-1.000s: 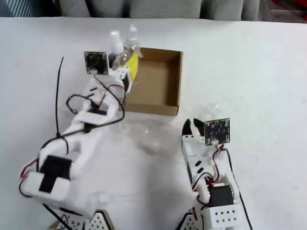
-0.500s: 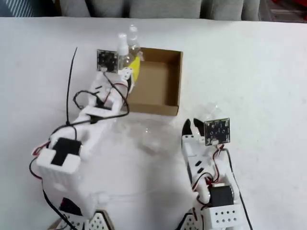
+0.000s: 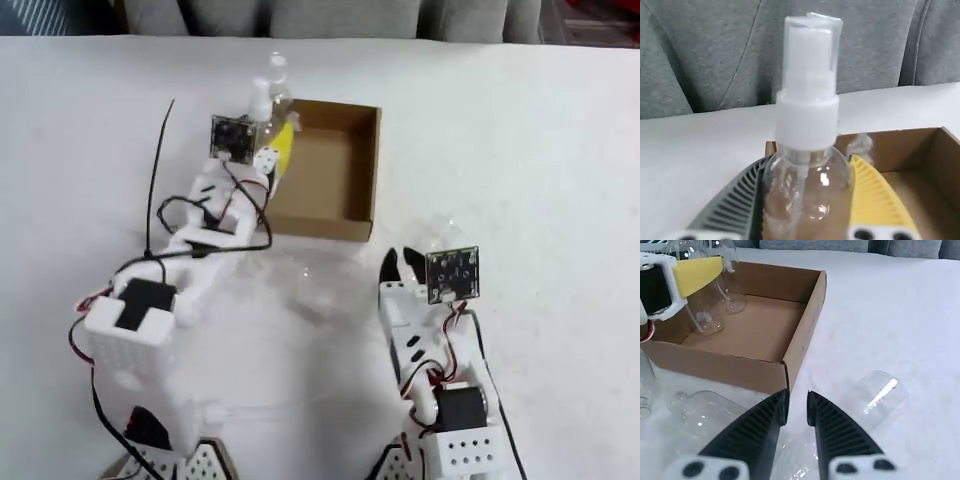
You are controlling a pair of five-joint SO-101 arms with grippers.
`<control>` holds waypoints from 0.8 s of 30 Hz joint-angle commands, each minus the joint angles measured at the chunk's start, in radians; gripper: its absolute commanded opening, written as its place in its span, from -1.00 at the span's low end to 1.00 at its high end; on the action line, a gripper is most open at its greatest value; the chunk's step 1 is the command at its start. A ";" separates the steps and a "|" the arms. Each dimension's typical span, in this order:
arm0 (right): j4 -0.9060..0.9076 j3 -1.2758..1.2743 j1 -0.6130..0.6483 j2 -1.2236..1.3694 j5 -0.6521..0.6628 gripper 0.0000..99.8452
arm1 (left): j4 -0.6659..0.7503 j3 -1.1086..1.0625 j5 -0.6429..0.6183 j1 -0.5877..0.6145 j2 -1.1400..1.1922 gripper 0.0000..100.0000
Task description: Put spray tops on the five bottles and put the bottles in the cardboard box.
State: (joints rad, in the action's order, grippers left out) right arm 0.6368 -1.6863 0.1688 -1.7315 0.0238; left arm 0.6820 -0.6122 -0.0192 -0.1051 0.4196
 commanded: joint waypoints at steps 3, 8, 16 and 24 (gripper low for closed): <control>-0.002 -0.008 -0.008 0.005 0.012 -0.91 | 0.044 0.058 0.018 0.012 -0.005 -0.96; -0.001 -0.008 -0.008 0.005 0.012 -0.91 | 0.046 0.061 0.020 0.012 0.013 -0.96; -0.001 -0.008 -0.008 0.005 0.012 -0.91 | 0.186 0.107 0.021 0.005 0.157 -0.96; -0.001 -0.008 -0.008 0.005 0.012 -0.91 | 0.190 0.106 0.021 0.010 0.160 -0.96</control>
State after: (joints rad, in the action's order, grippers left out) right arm 0.6368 -1.6863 0.1688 -1.7315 0.0238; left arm 0.8508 -0.5386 -0.0100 -0.1051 0.5854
